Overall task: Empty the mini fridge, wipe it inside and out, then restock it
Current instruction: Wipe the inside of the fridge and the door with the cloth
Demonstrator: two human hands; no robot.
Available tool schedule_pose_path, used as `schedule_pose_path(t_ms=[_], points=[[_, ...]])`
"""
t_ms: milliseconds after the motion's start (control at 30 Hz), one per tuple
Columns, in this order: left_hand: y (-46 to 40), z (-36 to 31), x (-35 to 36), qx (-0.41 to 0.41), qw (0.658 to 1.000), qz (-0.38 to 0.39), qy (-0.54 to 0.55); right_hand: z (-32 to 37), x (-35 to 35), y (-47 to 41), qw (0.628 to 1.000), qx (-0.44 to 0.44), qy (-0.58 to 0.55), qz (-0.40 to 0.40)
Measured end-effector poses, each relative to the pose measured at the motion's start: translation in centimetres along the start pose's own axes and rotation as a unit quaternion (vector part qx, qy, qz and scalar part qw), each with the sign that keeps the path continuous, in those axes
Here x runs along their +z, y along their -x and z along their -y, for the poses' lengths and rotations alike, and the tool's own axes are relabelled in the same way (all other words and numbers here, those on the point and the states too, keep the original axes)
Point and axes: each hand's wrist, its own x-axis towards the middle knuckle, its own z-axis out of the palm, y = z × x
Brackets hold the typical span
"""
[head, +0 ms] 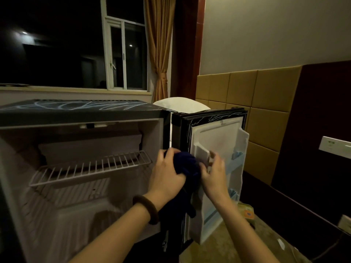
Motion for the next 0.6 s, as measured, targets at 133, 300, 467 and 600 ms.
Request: schedule_pose_path(t_ms=[133,300,467,600], points=[[-0.3,-2.8,-1.3,0.025,0.995,0.069,0.062,3.8,-0.8,5.0,0.978,-0.154,-0.092,-0.108],[0.1,-4.6,-1.3,-0.082,0.976,0.082,0.186,4.5,-0.9,7.7,0.979,-0.132,-0.131,-0.081],[0.3,-6.8,-2.6,-0.197,0.813,0.238,0.493,4.3,-1.7,6.2,0.982,-0.082,-0.163,0.052],[0.0,-7.6,-3.6,-0.121,0.817,0.313,0.469,3.5,-3.2,3.4,0.985,-0.070,-0.157,0.016]])
